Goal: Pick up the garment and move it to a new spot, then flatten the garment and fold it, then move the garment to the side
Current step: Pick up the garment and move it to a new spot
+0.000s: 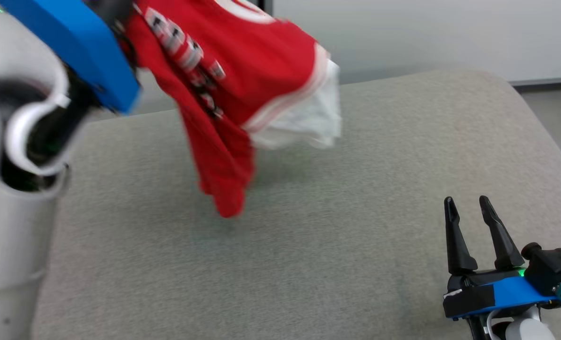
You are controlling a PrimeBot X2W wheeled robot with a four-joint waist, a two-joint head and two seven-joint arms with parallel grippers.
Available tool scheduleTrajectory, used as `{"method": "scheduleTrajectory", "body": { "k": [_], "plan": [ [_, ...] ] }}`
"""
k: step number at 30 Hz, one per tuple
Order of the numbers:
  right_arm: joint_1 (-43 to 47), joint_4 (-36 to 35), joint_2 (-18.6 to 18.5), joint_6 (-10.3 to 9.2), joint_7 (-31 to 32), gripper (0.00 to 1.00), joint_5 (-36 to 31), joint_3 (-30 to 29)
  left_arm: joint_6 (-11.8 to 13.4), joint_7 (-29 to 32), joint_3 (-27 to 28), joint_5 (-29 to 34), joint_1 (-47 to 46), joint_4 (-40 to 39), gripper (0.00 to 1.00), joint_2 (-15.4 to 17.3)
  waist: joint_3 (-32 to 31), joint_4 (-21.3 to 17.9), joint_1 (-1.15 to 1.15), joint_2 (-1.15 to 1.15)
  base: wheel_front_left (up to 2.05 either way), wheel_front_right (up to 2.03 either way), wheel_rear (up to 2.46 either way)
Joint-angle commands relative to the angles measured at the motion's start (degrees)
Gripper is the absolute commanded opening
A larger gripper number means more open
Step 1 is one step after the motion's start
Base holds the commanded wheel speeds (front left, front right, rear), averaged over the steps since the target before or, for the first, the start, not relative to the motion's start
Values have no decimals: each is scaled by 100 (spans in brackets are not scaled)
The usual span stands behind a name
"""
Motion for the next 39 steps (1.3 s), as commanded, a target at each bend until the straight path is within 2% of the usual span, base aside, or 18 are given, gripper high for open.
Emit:
{"method": "scheduleTrajectory", "body": {
  "k": [1, 3, 8, 14, 15, 16, 17, 18, 23, 26, 29, 35, 39],
  "plan": [
    [-9, -9, -17, 3, -7, 100, 46, 7, -27, -70, -93, 13, 207, 48, 0, -89, 77, -255, 1, 0, 0, 0, 0],
    [-17, -11, -19, 3, -17, 100, 77, 16, -52, -137, -259, -36, 437, 151, 0, -277, 133, -385, 1, 0, 0, 0, 0],
    [-58, -12, -19, 3, -58, 100, 148, 42, -95, -332, -709, 125, 1015, 722, 0, -508, 267, -596, 1, 0, 0, 0, 0],
    [-77, 46, -18, 3, -98, 100, 164, 35, -130, -811, -1296, 548, 1737, 1869, 0, -722, 310, -621, 1, 0, 0, 0, 0],
    [-72, 61, -18, 3, -102, 100, 166, 53, -116, -913, -1366, 570, 1883, 2087, 15, -802, 294, -606, 1, 0, 0, 0, 0],
    [-73, 61, -18, 3, -102, 100, 156, 55, -111, -1001, -1439, 597, 2000, 2277, 23, -885, 279, -582, 1, 0, 0, 0, 0],
    [-87, 59, -17, 3, -101, 100, 138, 73, -112, -1102, -1475, 584, 2088, 2442, 76, -965, 269, -564, 1, 0, 0, 0, 0],
    [-97, 57, -18, 3, -97, 100, 105, 70, -110, -1236, -1506, 583, 2167, 2587, 100, -1051, 245, -535, 1, 0, 0, 0, 0],
    [-67, 4, -19, 3, -23, 100, 48, 52, -49, -2139, -1405, 563, 2459, 2955, 100, -1374, 129, -391, 1, 0, 0, 0, 0],
    [12, -16, -18, 3, 9, 100, 21, 27, -58, -2952, -1148, 468, 2584, 2889, 100, -1530, 44, -272, 1, 0, 0, 0, 0],
    [89, -49, -18, 3, 56, 100, -10, -2, -174, -3763, -903, 344, 2779, 2737, 100, -1627, -42, -117, 1, 0, 0, 0, 0],
    [174, -128, -19, 3, 138, 100, -59, -45, -261, -4969, -594, 354, 3207, 2539, 100, -1621, -199, 192, 1, 0, 0, 0, 0],
    [235, -169, -19, 3, 203, 100, -87, -75, -239, -5415, -444, 529, 3539, 2402, 100, -1507, -282, 393, 1, 0, 0, 0, 0]
  ]
}}
